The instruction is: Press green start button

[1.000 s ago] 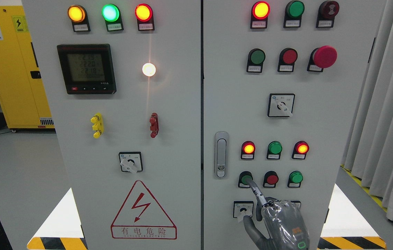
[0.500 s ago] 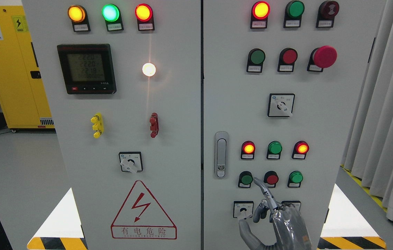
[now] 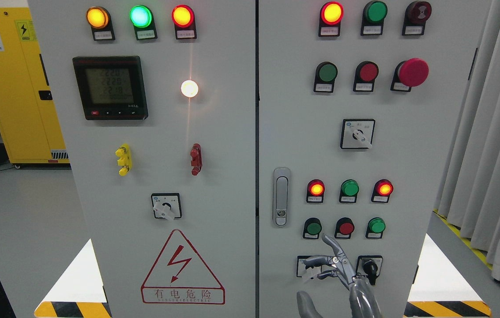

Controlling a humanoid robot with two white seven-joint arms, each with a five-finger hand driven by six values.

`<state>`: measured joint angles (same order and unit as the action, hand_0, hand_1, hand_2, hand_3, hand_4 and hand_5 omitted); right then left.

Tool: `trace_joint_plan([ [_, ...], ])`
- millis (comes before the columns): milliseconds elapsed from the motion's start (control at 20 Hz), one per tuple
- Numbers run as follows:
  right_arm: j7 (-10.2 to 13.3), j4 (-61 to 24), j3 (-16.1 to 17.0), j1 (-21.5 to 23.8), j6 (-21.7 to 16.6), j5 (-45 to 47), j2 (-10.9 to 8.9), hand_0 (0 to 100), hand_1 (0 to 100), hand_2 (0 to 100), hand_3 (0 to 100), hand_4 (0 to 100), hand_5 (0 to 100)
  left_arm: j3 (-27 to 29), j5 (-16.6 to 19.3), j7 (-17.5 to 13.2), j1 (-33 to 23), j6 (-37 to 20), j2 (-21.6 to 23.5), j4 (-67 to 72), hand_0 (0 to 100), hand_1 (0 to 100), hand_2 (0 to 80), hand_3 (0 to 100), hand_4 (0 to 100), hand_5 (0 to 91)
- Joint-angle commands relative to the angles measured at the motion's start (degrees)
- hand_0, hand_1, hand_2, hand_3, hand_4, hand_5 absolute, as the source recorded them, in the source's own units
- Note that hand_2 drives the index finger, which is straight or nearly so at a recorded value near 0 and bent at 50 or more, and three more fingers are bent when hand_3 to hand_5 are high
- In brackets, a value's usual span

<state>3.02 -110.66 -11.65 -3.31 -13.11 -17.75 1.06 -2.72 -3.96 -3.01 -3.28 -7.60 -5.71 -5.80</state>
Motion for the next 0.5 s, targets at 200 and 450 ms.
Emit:
trace_joint_plan([
  [200,-0.12,-3.34,-2.94,1.37,1.15,5.88,1.14,35,50,0,0,2,2,0.00,0.00,0.02,0.03,-0.04,0.00,-0.01,12,56,0.0,0,0,0.0],
  [450,-0.12,-3.34,-3.03,1.72,1.24,7.11,1.05,34,50,0,0,2,2,0.00,0.00,0.02,0.03,-0.04,0.00,-0.01,12,56,0.0,0,0,0.0],
])
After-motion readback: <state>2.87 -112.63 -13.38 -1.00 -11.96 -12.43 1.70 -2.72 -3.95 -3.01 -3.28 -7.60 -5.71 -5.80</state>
